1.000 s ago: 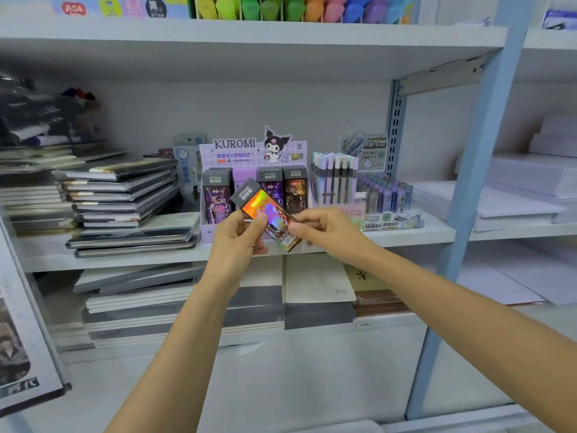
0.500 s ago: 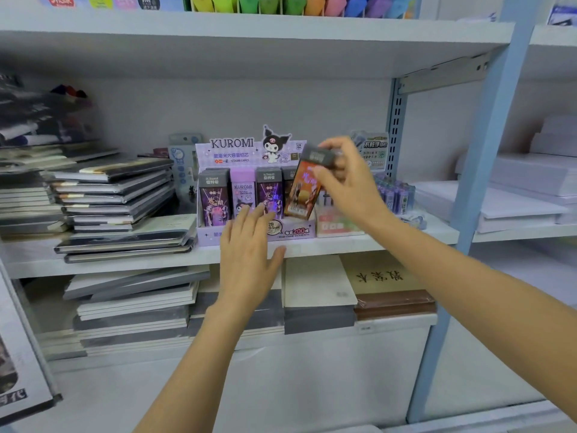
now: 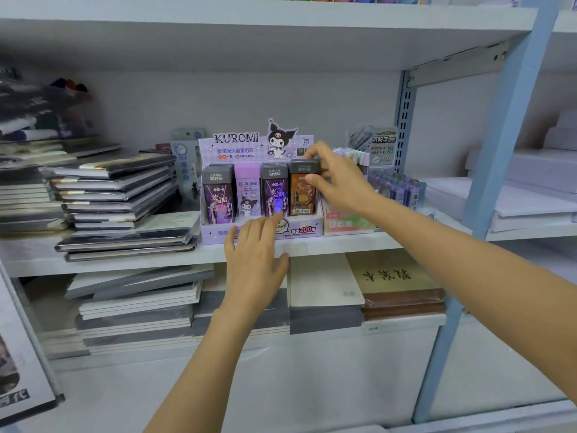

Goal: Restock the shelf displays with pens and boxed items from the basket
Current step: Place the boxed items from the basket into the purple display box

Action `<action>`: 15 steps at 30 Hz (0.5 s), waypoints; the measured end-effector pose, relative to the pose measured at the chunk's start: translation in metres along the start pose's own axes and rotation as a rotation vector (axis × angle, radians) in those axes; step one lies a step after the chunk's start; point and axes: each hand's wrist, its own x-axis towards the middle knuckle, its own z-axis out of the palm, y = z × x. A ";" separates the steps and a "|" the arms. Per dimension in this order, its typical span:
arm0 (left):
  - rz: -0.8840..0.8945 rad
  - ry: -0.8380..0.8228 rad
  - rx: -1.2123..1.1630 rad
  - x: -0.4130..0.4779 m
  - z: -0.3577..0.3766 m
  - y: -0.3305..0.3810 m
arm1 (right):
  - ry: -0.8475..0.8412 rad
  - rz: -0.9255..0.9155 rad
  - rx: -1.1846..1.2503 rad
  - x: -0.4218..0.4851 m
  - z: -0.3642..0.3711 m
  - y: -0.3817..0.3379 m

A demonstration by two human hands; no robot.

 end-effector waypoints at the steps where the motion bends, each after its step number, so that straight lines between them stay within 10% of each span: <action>1: -0.003 0.004 -0.013 0.000 0.000 0.000 | -0.023 0.002 -0.009 0.002 -0.003 0.000; 7: -0.023 0.024 -0.014 0.001 0.001 0.000 | -0.095 0.012 -0.053 0.011 -0.007 0.000; 15: -0.021 0.030 -0.013 0.001 0.002 -0.002 | 0.231 -0.102 -0.215 0.009 0.010 0.004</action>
